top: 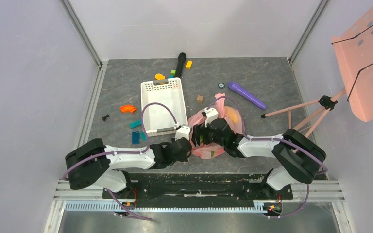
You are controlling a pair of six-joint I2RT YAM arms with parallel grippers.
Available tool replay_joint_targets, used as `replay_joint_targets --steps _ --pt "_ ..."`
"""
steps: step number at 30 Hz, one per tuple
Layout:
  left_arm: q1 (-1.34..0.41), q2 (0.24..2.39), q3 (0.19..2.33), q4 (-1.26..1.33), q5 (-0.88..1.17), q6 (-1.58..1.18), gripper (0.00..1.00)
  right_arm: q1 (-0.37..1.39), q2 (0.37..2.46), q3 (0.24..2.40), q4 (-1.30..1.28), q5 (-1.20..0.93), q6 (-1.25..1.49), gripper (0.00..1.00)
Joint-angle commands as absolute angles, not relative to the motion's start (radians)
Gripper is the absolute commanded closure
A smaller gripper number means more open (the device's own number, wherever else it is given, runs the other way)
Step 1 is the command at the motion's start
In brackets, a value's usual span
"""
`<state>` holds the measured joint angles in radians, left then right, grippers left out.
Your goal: Take the fake fruits out of the plastic bag
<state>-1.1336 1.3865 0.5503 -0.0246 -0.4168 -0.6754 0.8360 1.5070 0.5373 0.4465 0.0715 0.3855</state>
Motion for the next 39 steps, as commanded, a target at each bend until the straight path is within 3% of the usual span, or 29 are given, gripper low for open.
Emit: replay_joint_targets --steps 1,5,11,28,39 --pt "-1.130 1.362 0.543 -0.010 -0.445 -0.704 0.98 0.838 1.549 0.571 0.476 0.040 0.402 0.16" --pt "-1.128 1.361 0.543 -0.009 -0.443 -0.706 0.98 0.838 1.529 0.558 0.461 0.037 0.408 0.34" --pt "-1.126 1.361 0.547 -0.009 -0.442 -0.701 0.98 0.839 1.428 0.539 0.388 0.036 0.411 0.46" --pt "-1.124 1.268 0.582 -0.089 -0.453 -0.690 0.98 0.842 0.998 0.530 -0.018 0.105 0.384 0.48" --pt "-1.123 1.080 0.665 -0.239 -0.474 -0.658 0.98 0.842 0.875 0.719 -0.208 0.026 0.332 0.49"
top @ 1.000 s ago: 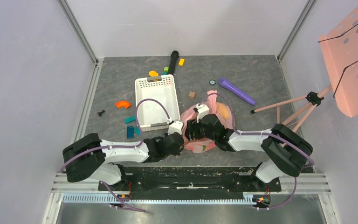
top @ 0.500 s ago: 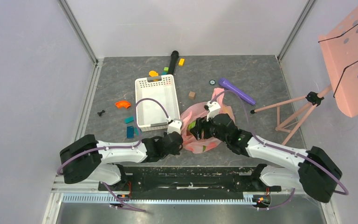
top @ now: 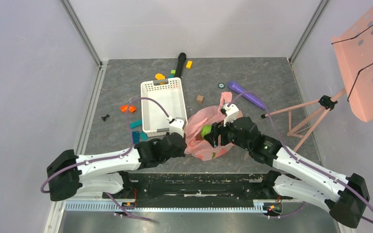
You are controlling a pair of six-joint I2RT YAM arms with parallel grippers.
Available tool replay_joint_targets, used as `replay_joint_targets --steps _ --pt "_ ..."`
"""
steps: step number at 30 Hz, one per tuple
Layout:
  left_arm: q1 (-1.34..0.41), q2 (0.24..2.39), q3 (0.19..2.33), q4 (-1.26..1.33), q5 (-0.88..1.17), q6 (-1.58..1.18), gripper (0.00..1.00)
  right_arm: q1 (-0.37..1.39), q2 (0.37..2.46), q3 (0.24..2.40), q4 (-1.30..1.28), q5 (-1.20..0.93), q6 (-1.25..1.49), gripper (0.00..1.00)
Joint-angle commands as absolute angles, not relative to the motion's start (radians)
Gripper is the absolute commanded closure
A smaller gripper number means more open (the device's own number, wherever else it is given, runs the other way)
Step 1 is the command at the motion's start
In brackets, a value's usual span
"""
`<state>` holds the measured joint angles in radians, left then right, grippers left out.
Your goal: Take the fake fruits out of the plastic bag
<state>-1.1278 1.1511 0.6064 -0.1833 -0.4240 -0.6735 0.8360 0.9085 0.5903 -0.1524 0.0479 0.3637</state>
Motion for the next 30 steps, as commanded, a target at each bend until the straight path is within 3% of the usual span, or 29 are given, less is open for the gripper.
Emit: replay_joint_targets --steps 1,6,13,20,30 --pt "-1.123 1.063 0.674 -0.258 -0.479 -0.655 0.98 0.841 0.873 0.741 -0.220 0.028 0.326 0.49" --pt "-1.123 0.967 0.734 -0.381 -0.523 -0.634 0.91 0.842 0.899 0.885 -0.311 0.094 0.275 0.49" --pt "-1.117 0.887 0.828 -0.537 -0.576 -0.584 0.75 0.843 1.059 1.129 -0.378 0.138 0.190 0.48" --pt "-1.117 0.766 0.866 -0.668 -0.631 -0.601 0.43 0.843 1.385 1.354 -0.356 0.044 0.166 0.48" --pt "-1.117 0.624 0.906 -0.827 -0.696 -0.633 0.17 0.842 1.822 1.581 -0.309 -0.125 0.174 0.50"
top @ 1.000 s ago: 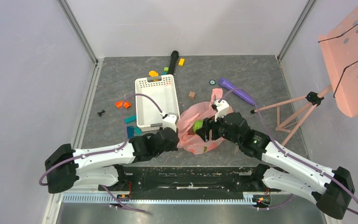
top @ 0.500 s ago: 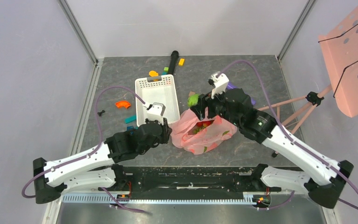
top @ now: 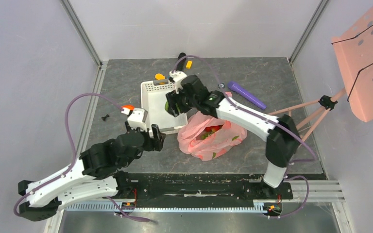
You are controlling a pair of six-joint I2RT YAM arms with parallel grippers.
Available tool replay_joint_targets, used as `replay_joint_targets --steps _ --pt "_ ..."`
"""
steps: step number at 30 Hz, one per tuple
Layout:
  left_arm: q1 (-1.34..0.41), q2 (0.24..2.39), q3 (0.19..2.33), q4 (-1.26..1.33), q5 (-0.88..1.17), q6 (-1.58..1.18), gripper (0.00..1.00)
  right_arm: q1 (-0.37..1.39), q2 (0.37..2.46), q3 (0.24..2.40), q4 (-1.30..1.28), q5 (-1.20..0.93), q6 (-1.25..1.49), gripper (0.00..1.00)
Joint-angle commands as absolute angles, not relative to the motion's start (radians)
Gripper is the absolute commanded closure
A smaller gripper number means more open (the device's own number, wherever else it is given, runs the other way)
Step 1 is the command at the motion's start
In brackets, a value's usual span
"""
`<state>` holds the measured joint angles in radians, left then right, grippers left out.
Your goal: Take the fake fruits out of the plastic bag
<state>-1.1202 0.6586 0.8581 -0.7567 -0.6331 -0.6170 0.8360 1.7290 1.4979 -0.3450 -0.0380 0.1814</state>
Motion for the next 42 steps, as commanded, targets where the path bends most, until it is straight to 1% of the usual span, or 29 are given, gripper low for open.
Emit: replay_joint_targets --steps 1,3,4,10,16,21,24,27,29,36,39,42 --pt "-1.117 0.617 0.912 -0.837 -0.700 -0.633 0.13 0.843 1.854 1.593 -0.306 -0.137 0.177 0.50" --pt "-1.117 0.609 0.921 -0.854 -0.711 -0.631 0.03 0.844 1.911 1.601 -0.295 -0.155 0.178 0.50" --pt "-1.118 0.608 0.924 -0.859 -0.716 -0.631 0.01 0.848 1.933 1.605 -0.293 -0.156 0.181 0.50" --pt "-1.117 0.597 0.922 -0.866 -0.719 -0.631 0.00 0.857 2.038 1.606 -0.284 -0.156 0.179 0.47" --pt "-1.118 0.593 0.925 -0.878 -0.726 -0.630 0.00 0.862 2.097 1.614 -0.277 -0.138 0.183 0.38" --pt "-1.117 0.584 0.922 -0.880 -0.727 -0.629 0.00 0.863 2.111 1.617 -0.275 -0.138 0.185 0.28" --pt "-1.117 0.583 0.920 -0.882 -0.728 -0.631 0.00 0.865 2.101 1.619 -0.275 -0.137 0.182 0.19" --pt "-1.117 0.583 0.919 -0.883 -0.725 -0.633 0.00 0.865 2.078 1.629 -0.281 -0.134 0.177 0.07" --pt "-1.118 0.583 0.917 -0.882 -0.724 -0.634 0.00 0.864 2.057 1.645 -0.293 -0.133 0.166 0.03" --pt "-1.117 0.589 0.920 -0.881 -0.721 -0.634 0.00 0.863 1.909 1.670 -0.346 -0.081 0.139 0.02" --pt "-1.118 0.596 0.915 -0.867 -0.715 -0.635 0.00 0.862 1.797 1.618 -0.364 -0.008 0.131 0.02" --pt "-1.117 0.611 0.905 -0.835 -0.691 -0.632 0.00 0.859 1.653 1.503 -0.364 0.101 0.139 0.02"
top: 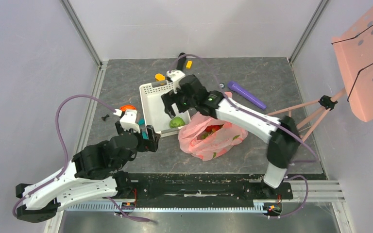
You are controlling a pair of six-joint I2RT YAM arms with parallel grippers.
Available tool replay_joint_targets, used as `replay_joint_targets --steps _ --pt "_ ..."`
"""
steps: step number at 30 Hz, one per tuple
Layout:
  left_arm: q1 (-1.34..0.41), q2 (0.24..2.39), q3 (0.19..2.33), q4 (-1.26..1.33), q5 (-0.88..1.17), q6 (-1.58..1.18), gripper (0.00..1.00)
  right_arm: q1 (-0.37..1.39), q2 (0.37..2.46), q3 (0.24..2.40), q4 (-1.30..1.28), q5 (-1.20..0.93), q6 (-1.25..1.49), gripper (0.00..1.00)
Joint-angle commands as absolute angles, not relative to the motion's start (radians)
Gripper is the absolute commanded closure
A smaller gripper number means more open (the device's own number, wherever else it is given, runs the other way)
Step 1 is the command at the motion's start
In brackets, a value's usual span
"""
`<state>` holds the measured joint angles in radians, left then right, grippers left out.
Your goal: Take the fake fruits out of the plastic bag
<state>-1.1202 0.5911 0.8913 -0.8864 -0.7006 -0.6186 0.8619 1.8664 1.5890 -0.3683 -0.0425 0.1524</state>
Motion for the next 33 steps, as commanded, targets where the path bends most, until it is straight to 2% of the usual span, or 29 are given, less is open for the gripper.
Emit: replay_joint_targets --steps 1,9,15,24,27,30,33 --pt "-1.117 0.620 0.902 -0.822 -0.685 -0.629 0.00 0.854 1.598 1.454 -0.363 0.136 0.148 0.02" --pt "-1.118 0.717 0.881 -0.712 -0.620 -0.602 0.00 0.774 1.170 1.018 -0.320 0.231 0.234 0.02" --pt "-1.115 0.790 0.876 -0.644 -0.577 -0.583 0.00 0.770 0.976 0.798 -0.304 0.116 0.139 0.14" --pt "-1.104 0.839 0.874 -0.598 -0.524 -0.592 0.00 0.770 0.947 0.705 -0.254 -0.030 -0.026 0.33" --pt "-1.095 0.827 0.866 -0.601 -0.519 -0.596 0.00 0.770 0.948 0.696 -0.238 -0.027 -0.044 0.34" --pt "-1.085 0.823 0.857 -0.601 -0.511 -0.596 0.00 0.770 0.956 0.660 -0.161 -0.130 -0.050 0.38" --pt "-1.073 0.825 0.855 -0.600 -0.496 -0.595 0.00 0.772 1.005 0.651 -0.114 -0.198 -0.052 0.46"
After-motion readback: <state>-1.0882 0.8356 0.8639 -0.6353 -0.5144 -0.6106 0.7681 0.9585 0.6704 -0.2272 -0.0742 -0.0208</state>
